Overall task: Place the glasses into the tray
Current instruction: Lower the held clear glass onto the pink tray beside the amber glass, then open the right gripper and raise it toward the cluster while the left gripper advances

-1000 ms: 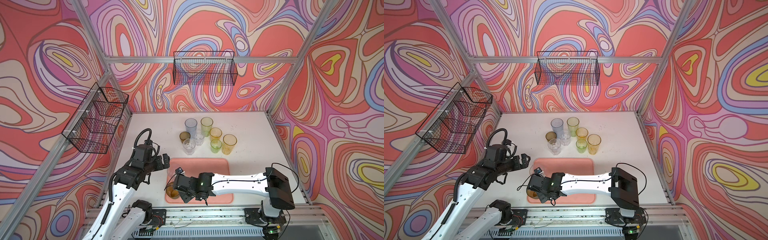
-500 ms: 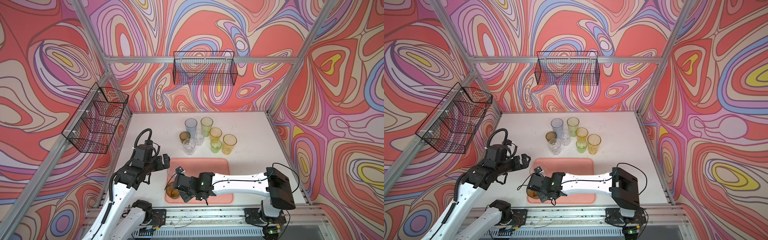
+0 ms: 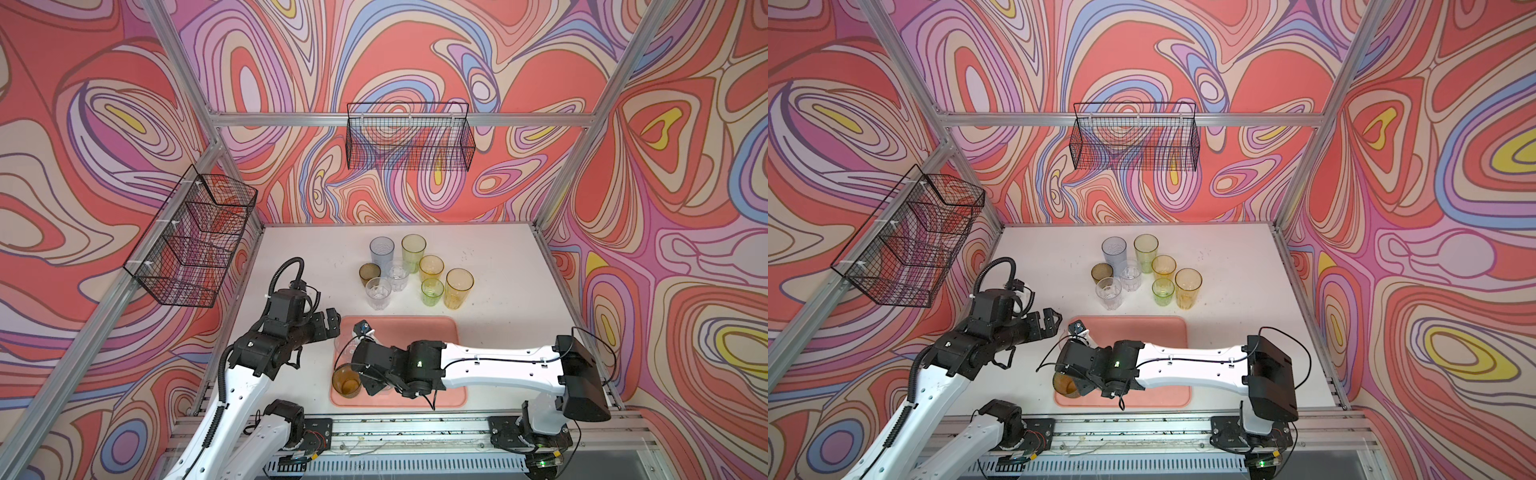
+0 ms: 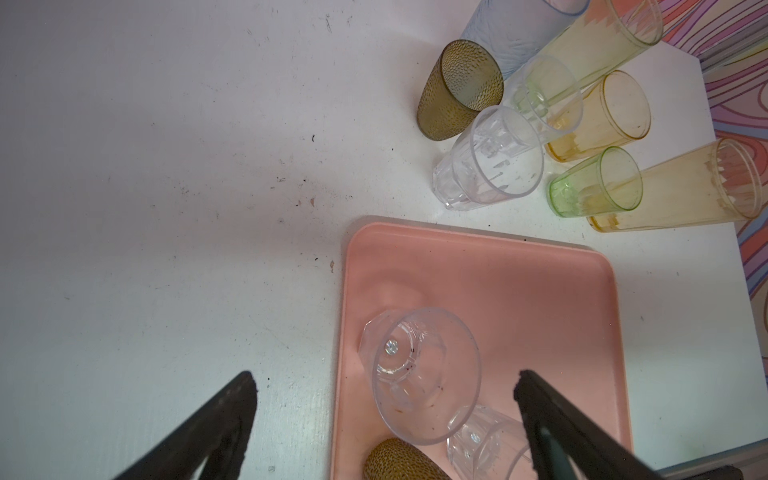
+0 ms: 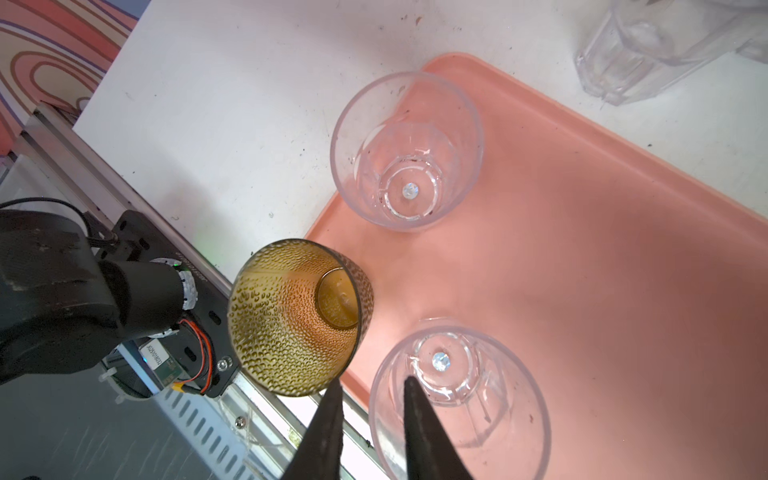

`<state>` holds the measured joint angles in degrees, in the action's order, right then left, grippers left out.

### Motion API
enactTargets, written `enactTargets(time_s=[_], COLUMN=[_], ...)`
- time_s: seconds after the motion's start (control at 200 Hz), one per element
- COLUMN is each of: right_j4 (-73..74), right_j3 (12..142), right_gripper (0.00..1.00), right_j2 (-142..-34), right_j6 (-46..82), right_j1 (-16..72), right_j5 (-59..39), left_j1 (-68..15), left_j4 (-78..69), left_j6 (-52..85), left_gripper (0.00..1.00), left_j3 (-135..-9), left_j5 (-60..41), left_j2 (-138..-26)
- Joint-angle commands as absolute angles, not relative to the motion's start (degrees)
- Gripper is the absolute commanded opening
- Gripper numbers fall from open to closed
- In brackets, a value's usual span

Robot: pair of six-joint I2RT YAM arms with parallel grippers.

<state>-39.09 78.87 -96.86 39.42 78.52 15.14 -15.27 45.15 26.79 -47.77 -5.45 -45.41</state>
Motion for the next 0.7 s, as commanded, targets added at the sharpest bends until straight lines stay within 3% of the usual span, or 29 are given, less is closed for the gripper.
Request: enactTargets(time_s=[0.0,0.14,0.396,0.476,0.691], right_j4=[-40.4,-41.6,-44.7,-44.6,-44.0], right_j3=[81.0,84.3,91.1,92.8,97.4], right_gripper=[0.24,0.25,0.49,0.6,0.68], right_j2=[-95.5,-96.2,-98.0,-98.5,-101.2], right_j6=[38.1,36.5,33.6,32.6,30.4], right_j1=[78.6,77.0,69.2,66.3,58.9], right_j5=[20.9,23.2,22.2,21.4,16.7], left_j1=[-14.9,-14.9,-14.9,-14.9,-14.9], left_j4=[44.1,43.9,43.0,42.5,38.1], left_j6=[26.6,26.7,27.7,28.1,28.3], left_gripper=[1.0,1.0,1.0,1.0,1.0], left_j3=[-46.9,-46.8,-46.9,-47.4,-51.1], left_j5=[-5.1,-4.0,-5.7,-6.5,-9.0], left_j2=[-44.7,-44.5,-47.0,-48.3,-54.3])
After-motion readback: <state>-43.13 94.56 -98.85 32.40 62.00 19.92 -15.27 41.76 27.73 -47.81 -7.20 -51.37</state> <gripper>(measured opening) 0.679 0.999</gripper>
